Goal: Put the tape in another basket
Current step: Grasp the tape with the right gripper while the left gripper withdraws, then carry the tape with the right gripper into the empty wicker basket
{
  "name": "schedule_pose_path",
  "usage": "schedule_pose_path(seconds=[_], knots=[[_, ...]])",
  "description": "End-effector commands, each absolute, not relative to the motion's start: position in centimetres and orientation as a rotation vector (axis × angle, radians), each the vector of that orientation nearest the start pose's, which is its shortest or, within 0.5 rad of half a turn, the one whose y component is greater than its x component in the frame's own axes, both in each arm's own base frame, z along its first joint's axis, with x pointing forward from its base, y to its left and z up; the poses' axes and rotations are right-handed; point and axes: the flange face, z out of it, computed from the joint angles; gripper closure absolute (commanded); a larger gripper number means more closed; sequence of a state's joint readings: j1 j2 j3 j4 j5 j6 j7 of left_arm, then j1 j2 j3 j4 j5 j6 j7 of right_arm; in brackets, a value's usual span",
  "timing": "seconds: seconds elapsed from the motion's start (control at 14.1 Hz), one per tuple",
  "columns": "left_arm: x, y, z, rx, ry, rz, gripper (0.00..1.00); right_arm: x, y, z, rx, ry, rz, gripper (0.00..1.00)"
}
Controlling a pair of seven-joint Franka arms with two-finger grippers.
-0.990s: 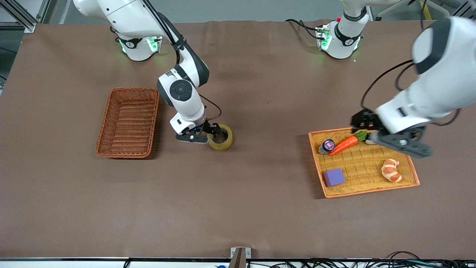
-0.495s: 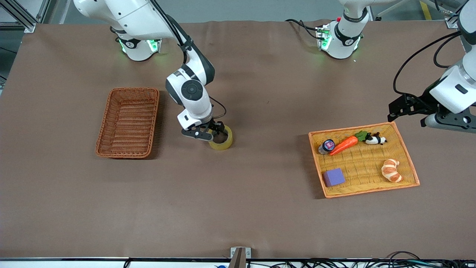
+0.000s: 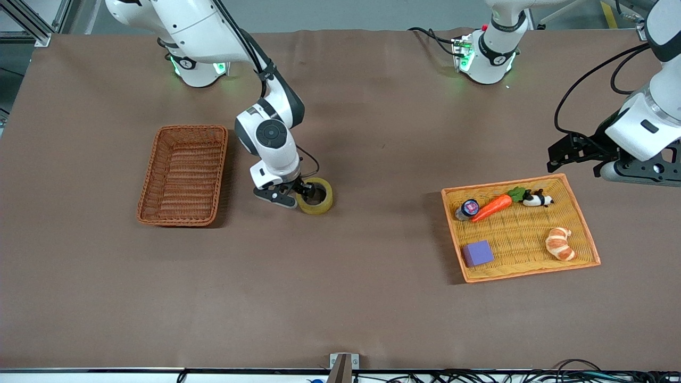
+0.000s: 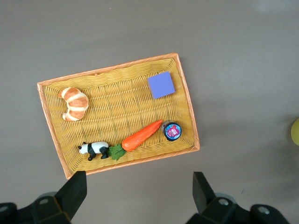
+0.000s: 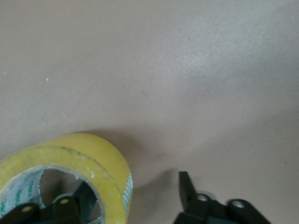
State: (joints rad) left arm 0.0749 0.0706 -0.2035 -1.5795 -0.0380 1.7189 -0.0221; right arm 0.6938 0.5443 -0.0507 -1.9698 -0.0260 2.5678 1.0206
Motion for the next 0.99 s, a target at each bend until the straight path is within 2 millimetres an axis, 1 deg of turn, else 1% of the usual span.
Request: schedule_pose_path(seconds=[0.0,0.07,0.14,0.21,0.35,0.42,0.49,0.57,0.64,0.71,0.78,0.85,0.92], knots=[[57.3,-7.7,59.3,-3.195,0.145,-0.102,0.0,49.1,38.3,18.9,-3.076,0.6,-0.118,0.6],[56.6,-7.8,59.2,-3.191,0.135,-0.109,0.0,48.7,39.1,18.8,-3.076,0.604,-0.118,0.78],[56.0,-7.8,59.0,-3.186,0.121,-0.137,0.0,48.8,38.9,18.8,-3.076,0.612,-0.117,0.97],[55.2,-7.8,59.1,-3.18,0.095,-0.182,0.0,49.3,38.5,19.1,-3.075,0.62,-0.117,1.0],[54.7,-7.9,58.9,-3.181,0.045,-0.184,0.0,50.2,38.7,20.4,-3.094,0.615,-0.1,1.0],[54.7,-8.1,58.8,-3.182,0.014,-0.183,0.0,50.8,38.1,21.7,-3.123,0.613,-0.068,1.0],[55.0,-8.2,58.9,-3.185,-0.001,-0.19,0.0,51.4,36.8,24.2,-3.138,0.589,-0.05,1.0],[55.3,-8.8,59.1,-3.188,0.009,-0.199,0.0,52.4,34.5,26.5,-3.153,0.541,-0.036,1.0],[56.1,-9.1,59.5,-3.199,0.014,-0.21,0.0,53.3,31.5,28.2,-3.169,0.475,-0.019,1.0],[56.5,-9.2,60.0,-3.204,0.019,-0.224,0.0,54.1,27.9,29.6,-3.181,0.401,-0.002,1.0],[57.1,-9.2,60.3,-3.207,0.025,-0.24,0.0,54.2,24.3,30.4,-3.189,0.312,0.009,1.0],[57.7,-9.8,60.1,-3.209,0.04,-0.235,0.0,54.2,20.8,30.7,-3.193,0.238,0.02,1.0],[57.8,-10.8,60.0,-3.208,0.07,-0.235,0.0,54.3,16.4,31.4,-3.194,0.177,0.03,1.0]])
